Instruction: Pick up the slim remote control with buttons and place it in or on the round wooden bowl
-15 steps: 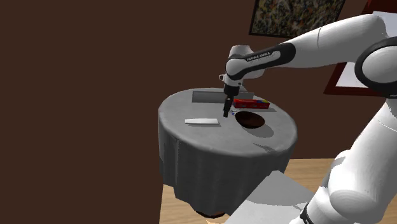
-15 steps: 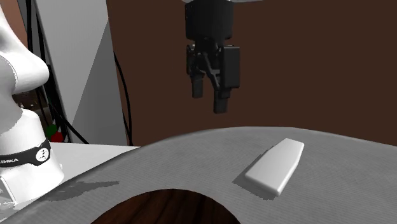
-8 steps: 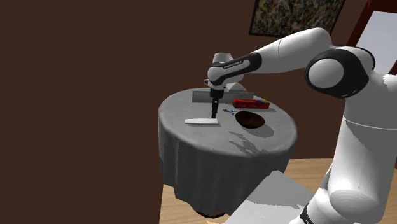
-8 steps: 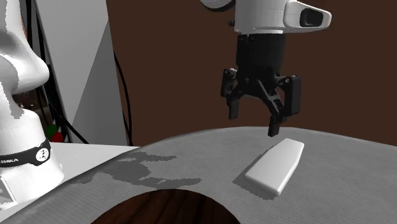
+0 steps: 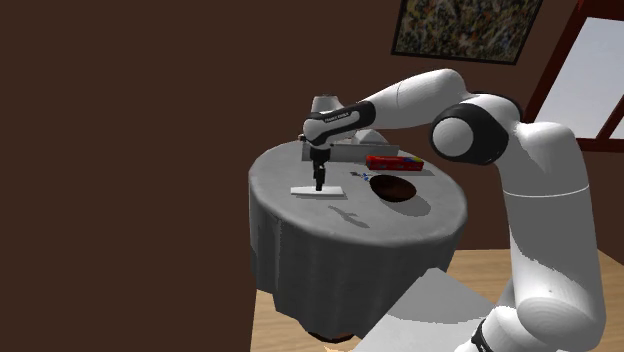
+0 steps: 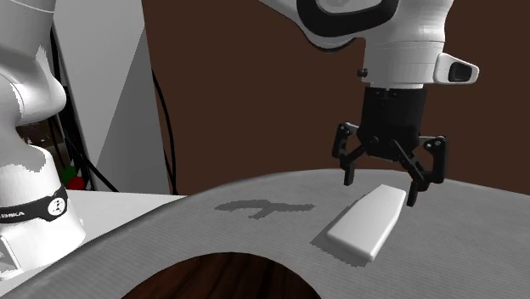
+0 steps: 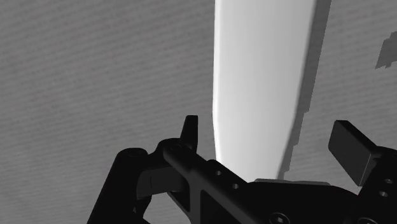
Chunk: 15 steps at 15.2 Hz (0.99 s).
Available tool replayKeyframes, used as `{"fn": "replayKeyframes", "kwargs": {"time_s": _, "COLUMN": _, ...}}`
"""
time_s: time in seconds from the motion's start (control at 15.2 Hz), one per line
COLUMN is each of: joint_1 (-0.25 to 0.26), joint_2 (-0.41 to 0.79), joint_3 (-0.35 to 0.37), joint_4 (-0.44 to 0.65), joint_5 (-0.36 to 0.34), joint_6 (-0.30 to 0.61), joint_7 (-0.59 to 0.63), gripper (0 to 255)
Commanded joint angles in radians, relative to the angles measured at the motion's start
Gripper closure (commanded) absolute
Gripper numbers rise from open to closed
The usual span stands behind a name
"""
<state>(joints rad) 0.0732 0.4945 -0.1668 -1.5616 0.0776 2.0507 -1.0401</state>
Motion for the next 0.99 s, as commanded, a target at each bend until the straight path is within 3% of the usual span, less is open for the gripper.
{"fn": "replayKeyframes", "kwargs": {"time_s": 0.0, "joint_1": -0.001, "joint_2": 0.015, "joint_3": 0.002, "joint_4": -0.004, "joint_5": 0.001, "joint_6": 0.02, "joint_7": -0.007, "gripper": 0}}
{"fn": "replayKeyframes", "kwargs": {"time_s": 0.33, "joint_1": -0.002, "joint_2": 0.041, "joint_3": 0.005, "joint_4": -0.028, "joint_5": 0.006, "joint_6": 0.069, "joint_7": -0.01, "gripper": 0}}
{"fn": "replayKeyframes", "kwargs": {"time_s": 0.79, "joint_1": -0.002, "joint_2": 0.041, "joint_3": 0.005, "joint_4": -0.027, "joint_5": 0.006, "joint_6": 0.069, "joint_7": -0.01, "gripper": 0}}
{"fn": "replayKeyframes", "kwargs": {"time_s": 0.86, "joint_1": -0.002, "joint_2": 0.041, "joint_3": 0.005, "joint_4": -0.027, "joint_5": 0.006, "joint_6": 0.069, "joint_7": -0.01, "gripper": 255}}
{"fn": "replayKeyframes", "kwargs": {"time_s": 0.92, "joint_1": -0.002, "joint_2": 0.041, "joint_3": 0.005, "joint_4": -0.027, "joint_5": 0.006, "joint_6": 0.069, "joint_7": -0.01, "gripper": 255}}
